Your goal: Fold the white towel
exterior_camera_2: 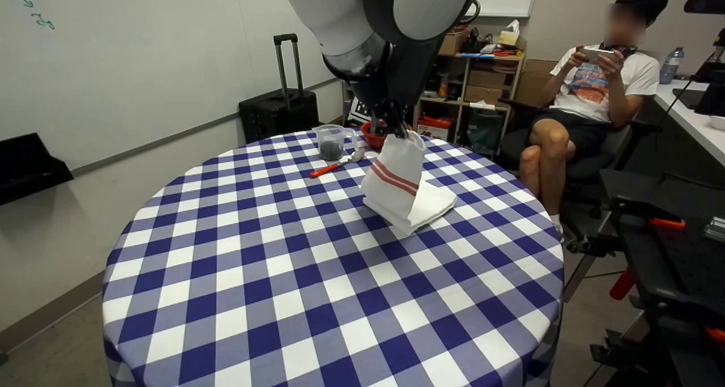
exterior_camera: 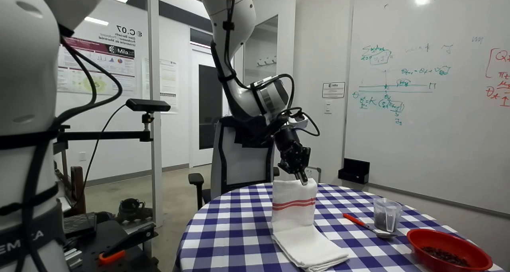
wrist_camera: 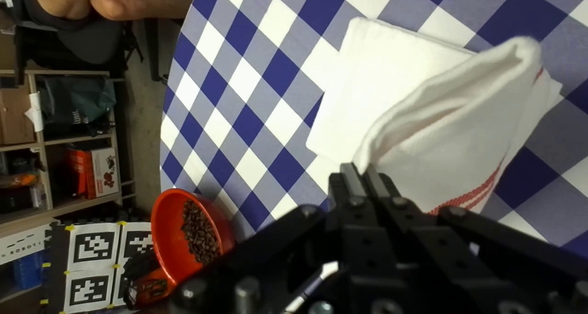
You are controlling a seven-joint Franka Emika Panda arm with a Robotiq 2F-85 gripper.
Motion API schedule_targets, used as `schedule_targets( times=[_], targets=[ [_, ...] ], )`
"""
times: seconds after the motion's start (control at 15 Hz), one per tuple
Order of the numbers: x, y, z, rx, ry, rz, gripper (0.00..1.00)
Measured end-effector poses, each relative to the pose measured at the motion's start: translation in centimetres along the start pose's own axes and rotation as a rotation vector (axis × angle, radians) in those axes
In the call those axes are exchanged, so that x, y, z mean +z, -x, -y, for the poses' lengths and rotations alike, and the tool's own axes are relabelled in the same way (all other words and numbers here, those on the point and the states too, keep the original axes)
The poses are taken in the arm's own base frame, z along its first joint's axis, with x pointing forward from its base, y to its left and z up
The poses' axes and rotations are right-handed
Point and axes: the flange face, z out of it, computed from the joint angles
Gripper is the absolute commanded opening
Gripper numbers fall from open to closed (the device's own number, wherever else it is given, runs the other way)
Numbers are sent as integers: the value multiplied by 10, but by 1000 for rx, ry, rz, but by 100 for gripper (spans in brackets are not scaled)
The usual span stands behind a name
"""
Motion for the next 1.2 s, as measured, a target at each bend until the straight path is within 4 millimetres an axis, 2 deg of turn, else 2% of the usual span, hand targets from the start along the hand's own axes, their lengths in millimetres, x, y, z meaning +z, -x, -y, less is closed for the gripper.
schedule_targets(
  times=[0.4,0.87,1.2],
  targets=[
    [26,4,-16,-55,71,12,1],
    [54,20,-8,-125,124,20,1],
    [74,21,-4,-151,154,-19,1]
  ],
)
